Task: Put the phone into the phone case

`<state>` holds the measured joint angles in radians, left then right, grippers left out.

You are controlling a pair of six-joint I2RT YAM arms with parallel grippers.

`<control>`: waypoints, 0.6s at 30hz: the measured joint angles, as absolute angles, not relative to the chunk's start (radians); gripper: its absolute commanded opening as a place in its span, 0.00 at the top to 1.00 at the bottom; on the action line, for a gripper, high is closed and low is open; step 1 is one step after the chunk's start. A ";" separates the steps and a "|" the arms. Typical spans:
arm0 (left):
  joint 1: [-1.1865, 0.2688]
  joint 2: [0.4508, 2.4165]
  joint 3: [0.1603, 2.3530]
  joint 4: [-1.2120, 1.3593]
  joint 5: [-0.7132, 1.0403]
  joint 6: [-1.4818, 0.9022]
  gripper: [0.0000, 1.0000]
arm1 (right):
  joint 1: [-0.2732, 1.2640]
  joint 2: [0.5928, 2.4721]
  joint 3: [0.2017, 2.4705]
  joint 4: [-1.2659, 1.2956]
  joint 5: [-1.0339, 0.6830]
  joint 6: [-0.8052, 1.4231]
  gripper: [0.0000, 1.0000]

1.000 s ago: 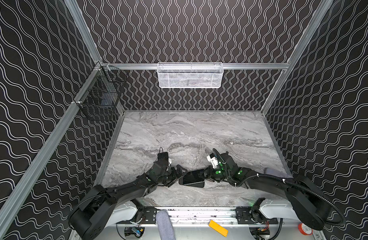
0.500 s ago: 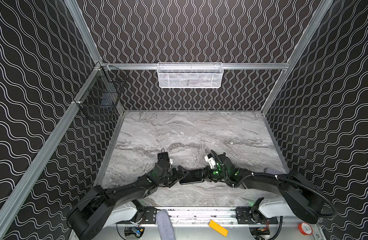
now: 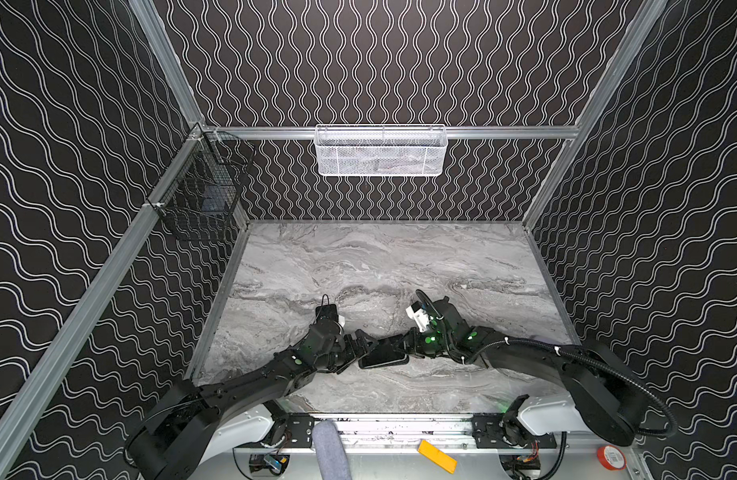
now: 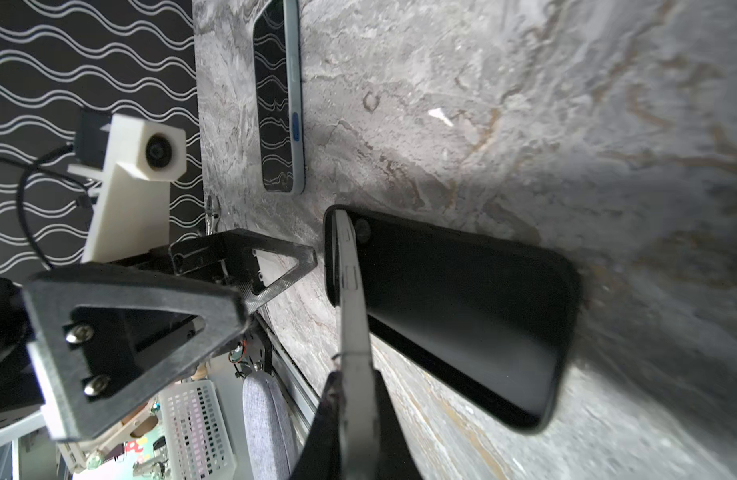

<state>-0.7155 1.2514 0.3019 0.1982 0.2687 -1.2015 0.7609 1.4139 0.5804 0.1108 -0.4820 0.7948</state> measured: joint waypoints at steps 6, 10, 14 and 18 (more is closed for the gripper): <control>-0.715 1.269 0.303 0.200 0.266 -1.201 0.02 | 0.754 1.452 0.596 0.124 -0.516 0.775 1.00; -0.715 1.271 0.303 0.202 0.266 -1.201 0.02 | 0.746 1.469 0.603 0.123 -0.534 0.768 1.00; -0.713 1.265 0.302 0.205 0.266 -1.200 0.02 | 0.737 1.479 0.603 0.123 -0.548 0.765 1.00; -0.704 1.253 0.303 0.205 0.266 -1.196 0.02 | 0.729 1.486 0.603 0.124 -0.561 0.759 1.00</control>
<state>-0.7044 1.2533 0.3031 0.2050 0.2661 -1.1961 0.7288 1.4860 0.6033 0.1238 -0.5613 0.7593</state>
